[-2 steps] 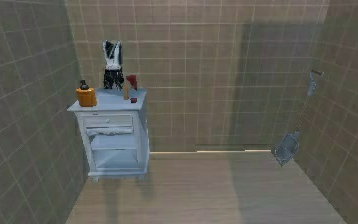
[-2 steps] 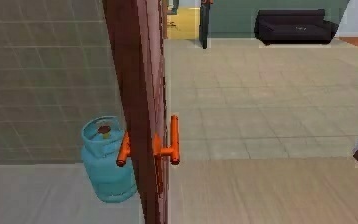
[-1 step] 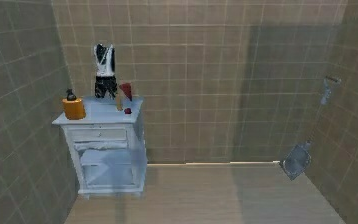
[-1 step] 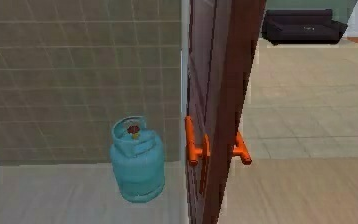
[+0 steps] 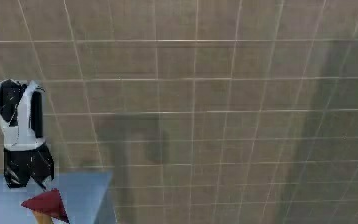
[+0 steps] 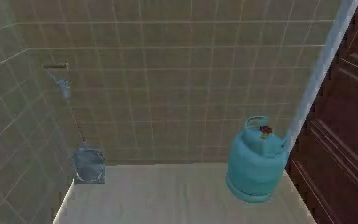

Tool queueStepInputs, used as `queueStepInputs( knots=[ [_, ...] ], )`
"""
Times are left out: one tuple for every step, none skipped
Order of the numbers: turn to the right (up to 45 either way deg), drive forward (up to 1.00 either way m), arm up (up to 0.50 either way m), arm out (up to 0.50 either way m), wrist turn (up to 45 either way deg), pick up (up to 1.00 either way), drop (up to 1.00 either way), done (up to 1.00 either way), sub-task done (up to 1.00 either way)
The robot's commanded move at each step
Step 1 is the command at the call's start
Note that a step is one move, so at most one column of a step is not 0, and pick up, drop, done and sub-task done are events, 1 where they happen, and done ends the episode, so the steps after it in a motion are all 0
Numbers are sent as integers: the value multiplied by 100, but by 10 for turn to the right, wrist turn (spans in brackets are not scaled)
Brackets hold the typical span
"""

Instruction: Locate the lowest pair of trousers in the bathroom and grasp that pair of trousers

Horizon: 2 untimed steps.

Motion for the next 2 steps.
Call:
queueStepInputs(
  knots=[
    [-450,0,0,0,0,0,0,0,0],
    [-450,0,0,0,0,0,0,0,0]
  ],
)
